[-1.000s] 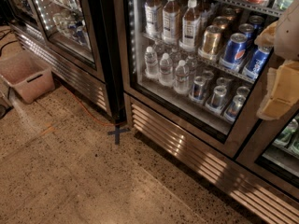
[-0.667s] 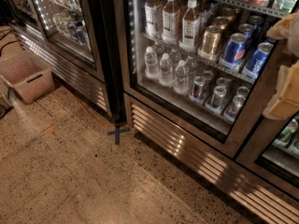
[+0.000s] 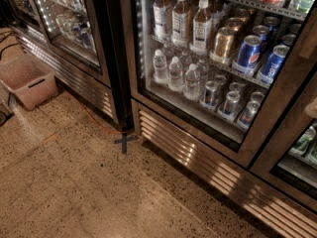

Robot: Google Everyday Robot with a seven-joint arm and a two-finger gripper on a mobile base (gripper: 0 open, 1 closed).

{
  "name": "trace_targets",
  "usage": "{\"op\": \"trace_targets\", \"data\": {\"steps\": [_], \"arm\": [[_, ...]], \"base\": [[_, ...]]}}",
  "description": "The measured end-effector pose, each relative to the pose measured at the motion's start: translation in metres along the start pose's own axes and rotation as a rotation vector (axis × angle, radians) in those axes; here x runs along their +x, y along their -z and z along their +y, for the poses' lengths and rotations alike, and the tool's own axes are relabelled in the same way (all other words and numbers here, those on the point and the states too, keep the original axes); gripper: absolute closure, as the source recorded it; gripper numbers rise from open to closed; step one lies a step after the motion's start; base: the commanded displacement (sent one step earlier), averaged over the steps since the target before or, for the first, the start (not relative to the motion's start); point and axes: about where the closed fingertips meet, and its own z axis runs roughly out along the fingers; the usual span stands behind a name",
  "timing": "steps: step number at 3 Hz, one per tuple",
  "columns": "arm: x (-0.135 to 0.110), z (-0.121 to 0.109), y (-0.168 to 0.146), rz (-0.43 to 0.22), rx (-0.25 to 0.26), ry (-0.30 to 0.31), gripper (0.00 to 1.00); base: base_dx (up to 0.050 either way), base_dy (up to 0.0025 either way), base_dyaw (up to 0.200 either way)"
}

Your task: Open left fridge door

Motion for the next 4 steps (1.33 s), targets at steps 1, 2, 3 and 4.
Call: {"op": "trace_targets", "data": {"steps": [1,2,3,4], "arm": [[0.004,-0.010,0.004,-0.073,-0.007,-0.041,0.00],[0.002,-0.019,0.005,-0.135,-0.012,-0.062,0.00],[-0.002,-0.026,0.010,-0.174,0.012,-0.079,0.00],[-0.010,-0.030,0.014,-0.190,0.056,-0.084,0.00]], "base": [[0.000,0.00000,0.000],[0.000,0.00000,0.000],[0.000,0.00000,0.000],[0.000,0.00000,0.000]]}}
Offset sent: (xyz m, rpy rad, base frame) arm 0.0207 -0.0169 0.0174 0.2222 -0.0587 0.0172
